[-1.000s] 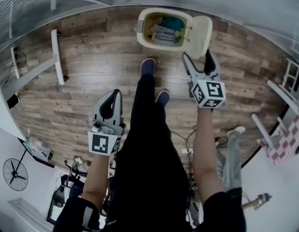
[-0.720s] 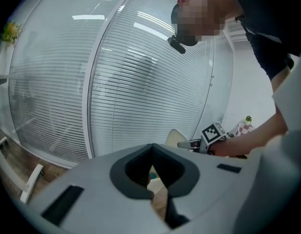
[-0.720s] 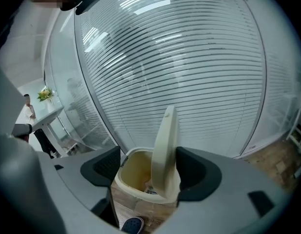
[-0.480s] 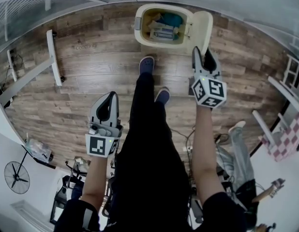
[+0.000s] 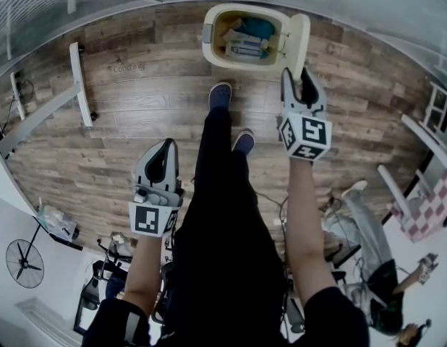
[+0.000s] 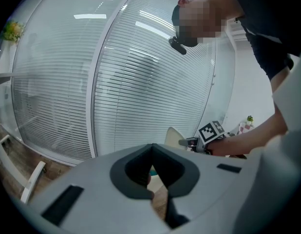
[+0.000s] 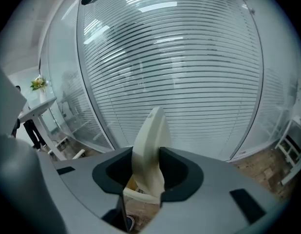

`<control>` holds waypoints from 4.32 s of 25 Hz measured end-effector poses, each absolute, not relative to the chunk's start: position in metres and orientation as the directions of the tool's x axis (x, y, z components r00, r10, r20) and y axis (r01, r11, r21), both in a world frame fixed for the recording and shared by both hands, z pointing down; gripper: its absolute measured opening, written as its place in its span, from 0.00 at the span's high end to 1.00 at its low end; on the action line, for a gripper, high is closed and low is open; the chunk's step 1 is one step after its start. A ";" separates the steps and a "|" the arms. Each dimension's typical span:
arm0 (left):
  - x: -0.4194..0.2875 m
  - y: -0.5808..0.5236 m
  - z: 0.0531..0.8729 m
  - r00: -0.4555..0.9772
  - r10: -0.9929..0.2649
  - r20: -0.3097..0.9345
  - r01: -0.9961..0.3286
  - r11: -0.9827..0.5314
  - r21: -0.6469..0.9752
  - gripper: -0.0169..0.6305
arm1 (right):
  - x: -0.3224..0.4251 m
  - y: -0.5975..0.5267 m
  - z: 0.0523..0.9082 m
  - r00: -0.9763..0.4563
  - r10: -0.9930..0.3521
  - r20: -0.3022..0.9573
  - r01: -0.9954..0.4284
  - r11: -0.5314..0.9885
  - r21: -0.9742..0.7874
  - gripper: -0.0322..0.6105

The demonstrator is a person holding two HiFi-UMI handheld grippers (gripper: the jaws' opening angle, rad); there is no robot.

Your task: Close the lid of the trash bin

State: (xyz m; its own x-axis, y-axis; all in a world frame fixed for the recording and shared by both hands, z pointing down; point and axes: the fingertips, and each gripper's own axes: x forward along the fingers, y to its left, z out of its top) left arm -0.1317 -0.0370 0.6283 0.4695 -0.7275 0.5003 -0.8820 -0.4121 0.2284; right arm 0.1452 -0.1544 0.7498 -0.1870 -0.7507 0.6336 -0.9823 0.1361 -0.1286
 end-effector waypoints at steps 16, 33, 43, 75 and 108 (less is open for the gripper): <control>-0.145 -0.032 0.636 0.440 -0.737 0.514 -0.898 -0.378 0.226 0.96 | 0.053 -0.171 0.773 -0.198 -0.694 0.692 -0.950 0.309 0.039 0.65; -0.153 -0.031 0.650 0.417 -0.732 0.539 -0.909 -0.348 0.229 0.96 | -0.007 -0.166 0.831 -0.257 -0.605 0.754 -0.856 0.505 0.113 0.63; -0.170 -0.028 0.664 0.403 -0.729 0.553 -0.915 -0.326 0.237 0.96 | -0.026 -0.166 0.865 -0.246 -0.559 0.792 -0.809 0.568 0.150 0.63; -0.191 -0.025 0.688 0.364 -0.729 0.580 -0.931 -0.264 0.253 0.96 | -0.035 -0.174 0.934 -0.253 -0.417 0.873 -0.836 0.549 0.020 0.79; -0.171 -0.061 0.567 0.401 -0.820 0.409 -0.916 -0.352 0.192 0.96 | 0.071 -0.155 0.732 -0.270 -0.598 0.755 -0.956 0.261 -0.134 0.94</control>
